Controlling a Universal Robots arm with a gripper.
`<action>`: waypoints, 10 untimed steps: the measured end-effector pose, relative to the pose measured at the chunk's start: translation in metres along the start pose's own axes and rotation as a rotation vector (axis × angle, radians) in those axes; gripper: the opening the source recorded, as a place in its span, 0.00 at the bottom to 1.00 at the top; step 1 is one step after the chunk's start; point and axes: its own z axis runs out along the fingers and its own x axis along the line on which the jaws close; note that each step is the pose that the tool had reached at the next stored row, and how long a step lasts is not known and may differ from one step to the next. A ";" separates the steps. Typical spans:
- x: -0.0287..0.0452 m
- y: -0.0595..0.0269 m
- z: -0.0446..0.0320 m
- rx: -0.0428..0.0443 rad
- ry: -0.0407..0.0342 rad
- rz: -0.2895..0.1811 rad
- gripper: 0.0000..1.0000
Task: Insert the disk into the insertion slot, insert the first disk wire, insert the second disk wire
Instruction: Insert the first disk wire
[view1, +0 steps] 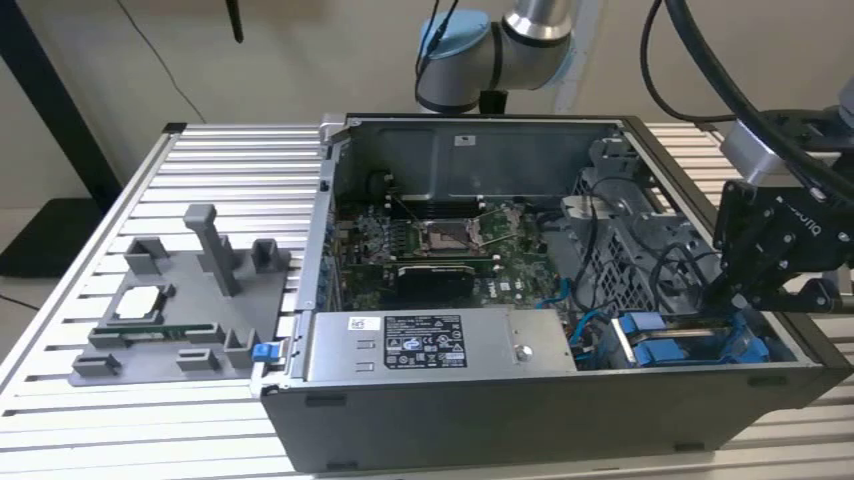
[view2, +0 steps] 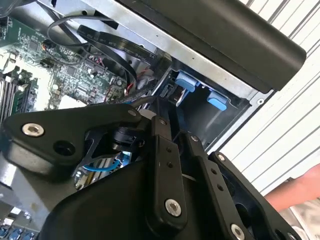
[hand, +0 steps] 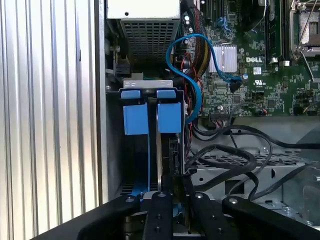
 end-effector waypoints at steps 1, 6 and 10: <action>0.0000 -0.0001 0.0006 0.0006 0.0000 -0.001 0.00; -0.0006 -0.0002 0.0025 0.0087 0.0001 -0.013 0.00; -0.0027 0.0003 0.0034 0.0101 0.0002 -0.013 0.00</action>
